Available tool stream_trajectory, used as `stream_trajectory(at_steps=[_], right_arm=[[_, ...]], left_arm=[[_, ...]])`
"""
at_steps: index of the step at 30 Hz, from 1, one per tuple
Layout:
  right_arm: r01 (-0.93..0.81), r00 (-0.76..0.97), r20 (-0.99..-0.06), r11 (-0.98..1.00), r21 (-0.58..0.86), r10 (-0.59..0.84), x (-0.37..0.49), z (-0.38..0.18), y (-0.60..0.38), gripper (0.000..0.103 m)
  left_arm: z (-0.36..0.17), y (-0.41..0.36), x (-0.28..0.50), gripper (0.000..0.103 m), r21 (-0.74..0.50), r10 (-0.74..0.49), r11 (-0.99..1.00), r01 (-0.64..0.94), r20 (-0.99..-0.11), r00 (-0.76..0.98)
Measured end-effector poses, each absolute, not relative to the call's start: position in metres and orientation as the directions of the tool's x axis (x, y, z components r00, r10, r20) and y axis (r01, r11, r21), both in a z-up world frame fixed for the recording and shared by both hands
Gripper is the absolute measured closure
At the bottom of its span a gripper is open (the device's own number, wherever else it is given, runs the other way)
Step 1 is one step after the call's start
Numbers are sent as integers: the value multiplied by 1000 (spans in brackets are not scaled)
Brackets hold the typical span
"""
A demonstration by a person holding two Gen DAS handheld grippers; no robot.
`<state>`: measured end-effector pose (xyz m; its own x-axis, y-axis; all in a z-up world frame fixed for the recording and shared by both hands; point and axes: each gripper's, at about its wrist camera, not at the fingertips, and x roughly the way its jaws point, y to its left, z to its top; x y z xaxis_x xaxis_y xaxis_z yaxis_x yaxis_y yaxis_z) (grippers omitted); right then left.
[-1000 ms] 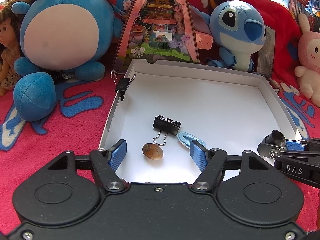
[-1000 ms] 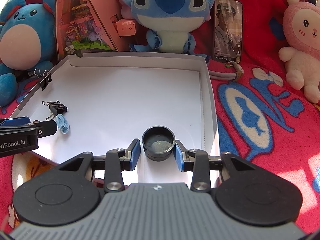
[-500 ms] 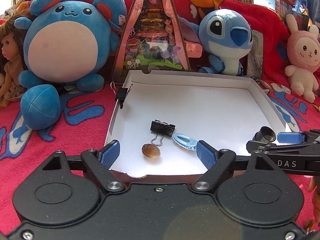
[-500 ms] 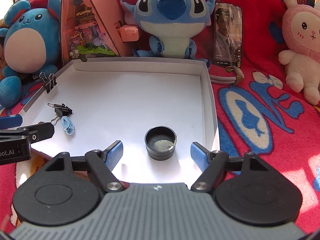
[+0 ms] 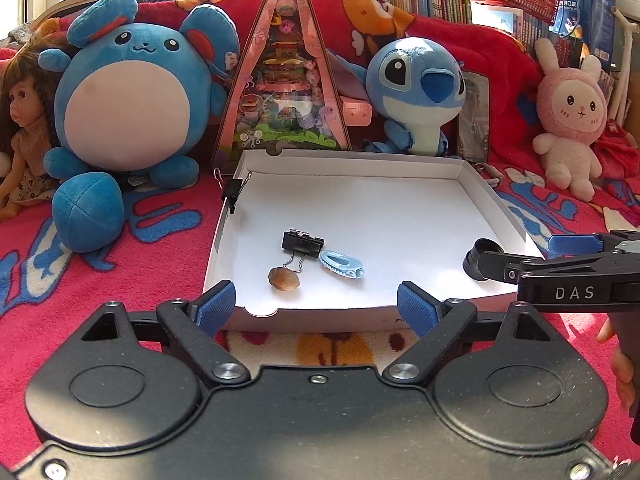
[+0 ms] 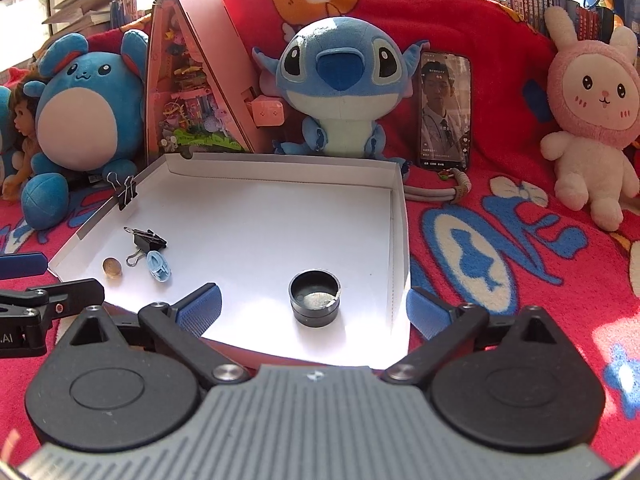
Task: Organize rigid objects
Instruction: 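Move both open tools back to the objects on the blanket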
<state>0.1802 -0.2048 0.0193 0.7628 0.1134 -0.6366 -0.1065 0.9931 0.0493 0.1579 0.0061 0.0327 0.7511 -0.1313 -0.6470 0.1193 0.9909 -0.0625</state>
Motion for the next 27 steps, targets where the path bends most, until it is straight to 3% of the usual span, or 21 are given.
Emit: stream_trajectory(at_steps=[27], right_arm=[[-161, 843, -509, 984, 72, 175, 96, 31, -222, 0]], left_arm=[[30, -11, 77, 14, -60, -214, 973, 224, -609, 764]])
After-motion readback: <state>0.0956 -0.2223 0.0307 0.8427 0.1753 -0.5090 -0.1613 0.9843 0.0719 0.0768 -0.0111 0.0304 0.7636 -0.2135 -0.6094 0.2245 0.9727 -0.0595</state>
